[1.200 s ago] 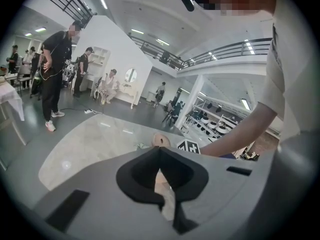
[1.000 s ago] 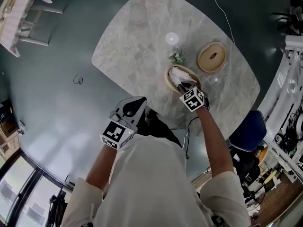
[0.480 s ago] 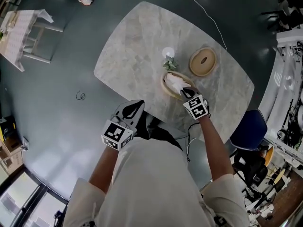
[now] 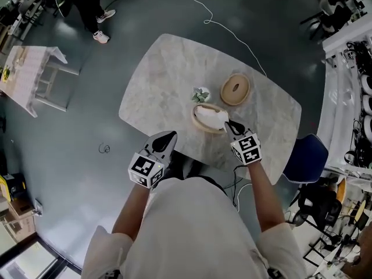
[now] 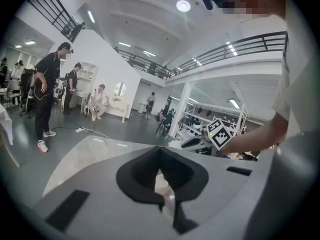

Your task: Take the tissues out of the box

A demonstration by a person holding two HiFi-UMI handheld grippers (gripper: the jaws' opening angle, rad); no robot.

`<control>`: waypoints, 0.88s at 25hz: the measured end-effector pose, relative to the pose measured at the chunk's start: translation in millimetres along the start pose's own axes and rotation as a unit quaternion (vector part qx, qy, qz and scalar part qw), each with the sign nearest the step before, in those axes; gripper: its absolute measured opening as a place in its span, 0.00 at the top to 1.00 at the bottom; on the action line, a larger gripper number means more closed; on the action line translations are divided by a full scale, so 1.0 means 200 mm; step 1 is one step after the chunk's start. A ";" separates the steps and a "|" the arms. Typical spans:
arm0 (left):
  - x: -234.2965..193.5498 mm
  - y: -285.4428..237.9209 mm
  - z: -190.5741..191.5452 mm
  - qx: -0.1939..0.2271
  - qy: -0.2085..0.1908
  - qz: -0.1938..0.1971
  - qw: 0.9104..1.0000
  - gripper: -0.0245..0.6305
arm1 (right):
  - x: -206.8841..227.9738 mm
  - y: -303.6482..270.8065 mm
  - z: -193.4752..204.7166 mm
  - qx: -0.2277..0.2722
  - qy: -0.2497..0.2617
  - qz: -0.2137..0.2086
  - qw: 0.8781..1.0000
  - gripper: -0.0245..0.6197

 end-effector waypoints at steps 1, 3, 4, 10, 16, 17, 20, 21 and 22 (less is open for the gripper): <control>0.02 0.00 -0.02 0.004 -0.003 0.003 1.000 0.95 | 0.00 0.06 -0.02 0.011 -0.002 0.007 1.000 0.89; 0.04 0.00 -0.06 0.010 -0.010 0.007 1.000 0.95 | 0.00 0.18 -0.05 0.031 -0.008 0.022 0.999 0.89; 0.06 0.00 -0.08 0.013 -0.013 0.009 1.000 0.95 | 0.00 0.23 -0.06 0.040 -0.012 0.030 0.999 0.89; 0.14 0.00 -0.20 0.026 -0.022 0.027 0.999 0.95 | 0.00 0.56 -0.12 0.100 -0.052 0.064 0.992 0.89; 0.19 0.01 -0.36 0.045 -0.034 0.049 0.997 0.95 | 0.00 0.84 -0.19 0.169 -0.089 0.096 0.977 0.89; 0.19 0.02 -0.38 0.048 -0.038 0.053 0.997 0.95 | 0.00 0.89 -0.20 0.180 -0.094 0.101 0.974 0.89; 0.23 0.03 -0.45 0.058 -0.051 0.062 0.995 0.95 | 0.00 1.02 -0.21 0.209 -0.107 0.116 0.965 0.89; 0.25 0.03 -0.47 0.061 -0.054 0.064 0.995 0.95 | 0.01 1.06 -0.21 0.218 -0.110 0.120 0.962 0.89; 0.27 0.03 -0.48 0.063 -0.055 0.066 0.994 0.95 | 0.01 1.10 -0.20 0.225 -0.112 0.125 0.960 0.89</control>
Point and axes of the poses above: the fingertips, and each gripper's own axes: y backward along the fingers, x to its right, z out of its underside, the point moved 4 cm from there along y, backward along the fingers, and after that the axes turned 10 degrees about -x, right-handed, at the moved point
